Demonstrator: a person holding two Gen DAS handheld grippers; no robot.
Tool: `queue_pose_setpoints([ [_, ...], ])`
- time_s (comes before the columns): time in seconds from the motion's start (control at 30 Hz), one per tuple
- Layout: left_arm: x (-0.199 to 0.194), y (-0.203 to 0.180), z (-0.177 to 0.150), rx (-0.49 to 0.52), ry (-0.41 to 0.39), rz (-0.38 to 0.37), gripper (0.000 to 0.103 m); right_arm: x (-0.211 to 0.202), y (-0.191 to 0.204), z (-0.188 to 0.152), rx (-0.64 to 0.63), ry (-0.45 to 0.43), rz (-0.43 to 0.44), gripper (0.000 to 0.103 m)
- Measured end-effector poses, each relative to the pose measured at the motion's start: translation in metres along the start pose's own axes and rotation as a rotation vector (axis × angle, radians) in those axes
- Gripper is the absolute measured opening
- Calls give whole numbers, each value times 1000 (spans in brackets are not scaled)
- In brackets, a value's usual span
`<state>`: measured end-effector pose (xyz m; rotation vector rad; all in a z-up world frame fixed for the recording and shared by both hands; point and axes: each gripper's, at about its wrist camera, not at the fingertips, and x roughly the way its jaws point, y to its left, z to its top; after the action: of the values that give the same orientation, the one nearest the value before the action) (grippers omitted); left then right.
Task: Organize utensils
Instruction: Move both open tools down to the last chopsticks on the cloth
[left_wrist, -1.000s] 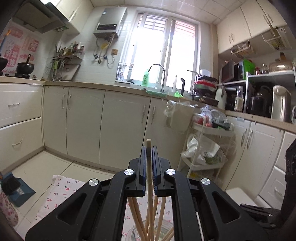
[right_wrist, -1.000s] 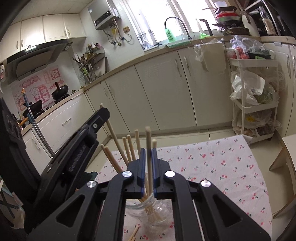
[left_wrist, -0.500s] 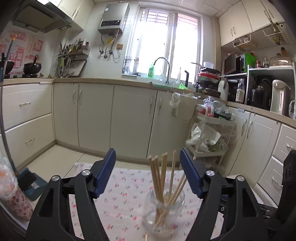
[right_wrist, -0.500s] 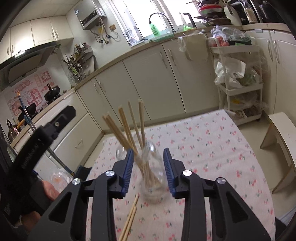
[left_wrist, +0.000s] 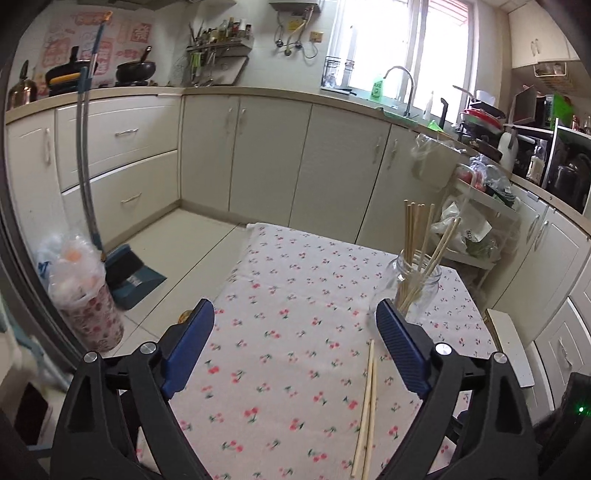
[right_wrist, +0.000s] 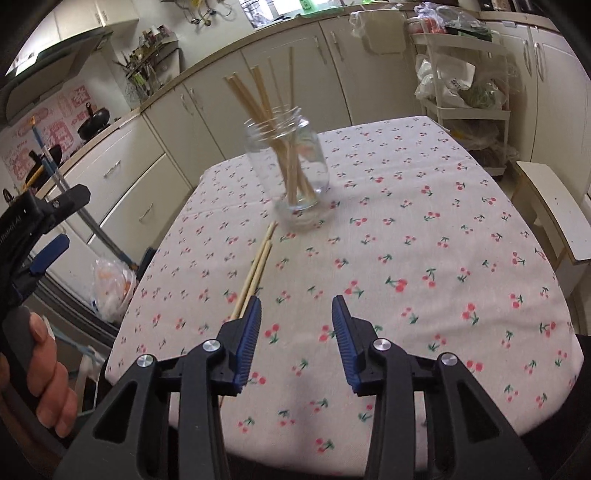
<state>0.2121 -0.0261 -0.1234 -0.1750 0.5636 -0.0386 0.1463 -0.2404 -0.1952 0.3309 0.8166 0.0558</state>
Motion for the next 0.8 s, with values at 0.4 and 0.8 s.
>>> queue_pose_setpoints([
  [0.4, -37, 13, 1, 8, 14, 13, 94, 15, 35, -8, -85, 33, -32, 42],
  [0.8, -16, 26, -8, 1, 84, 29, 94, 74, 56, -3, -196, 107, -141, 42],
])
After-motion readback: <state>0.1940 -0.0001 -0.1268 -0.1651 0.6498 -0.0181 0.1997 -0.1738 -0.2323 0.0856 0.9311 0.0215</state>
